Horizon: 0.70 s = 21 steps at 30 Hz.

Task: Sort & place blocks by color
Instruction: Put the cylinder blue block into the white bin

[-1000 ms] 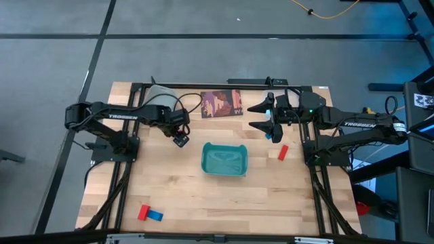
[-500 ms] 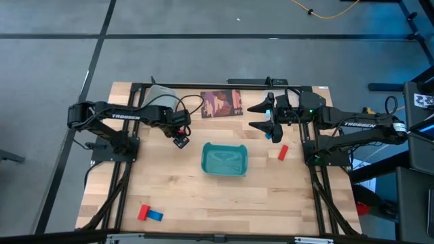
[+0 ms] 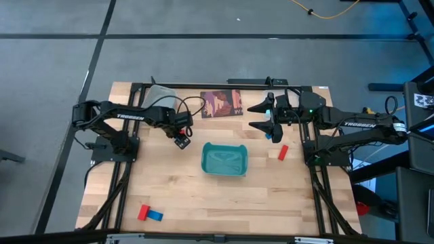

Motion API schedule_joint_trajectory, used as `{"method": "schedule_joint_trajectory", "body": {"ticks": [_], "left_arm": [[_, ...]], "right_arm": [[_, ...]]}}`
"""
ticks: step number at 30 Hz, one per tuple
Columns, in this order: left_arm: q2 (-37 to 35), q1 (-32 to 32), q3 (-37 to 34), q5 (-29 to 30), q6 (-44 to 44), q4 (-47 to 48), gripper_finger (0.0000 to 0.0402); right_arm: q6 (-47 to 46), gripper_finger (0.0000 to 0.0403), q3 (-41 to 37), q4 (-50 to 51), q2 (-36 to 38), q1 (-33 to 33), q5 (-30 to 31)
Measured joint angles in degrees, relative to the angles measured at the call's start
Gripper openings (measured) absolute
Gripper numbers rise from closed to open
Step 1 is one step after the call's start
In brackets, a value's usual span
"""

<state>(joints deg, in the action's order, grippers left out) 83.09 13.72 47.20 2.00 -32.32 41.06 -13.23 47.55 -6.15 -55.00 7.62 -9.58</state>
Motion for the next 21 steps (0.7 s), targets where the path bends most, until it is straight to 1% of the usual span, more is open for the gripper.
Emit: {"method": "schedule_joint_trajectory", "body": {"ticks": [5,16,19,21], "left_arm": [[0.0,0.0,0.0,0.0,0.0,0.5,0.0227],[-0.1,0.0,0.0,0.0,1.4,0.5,0.0143],[-0.1,0.0,0.0,0.0,1.4,0.5,0.0129],[-0.1,0.0,0.0,0.0,1.5,0.5,0.0127]], "right_arm": [[0.0,0.0304,0.0,0.0,0.0,0.0,0.0],[0.0,0.0304,0.0,0.0,0.0,0.0,0.0],[0.0,0.0304,0.0,0.0,0.0,0.0,0.0],[0.0,0.0304,0.0,0.0,0.0,0.0,0.0]]}}
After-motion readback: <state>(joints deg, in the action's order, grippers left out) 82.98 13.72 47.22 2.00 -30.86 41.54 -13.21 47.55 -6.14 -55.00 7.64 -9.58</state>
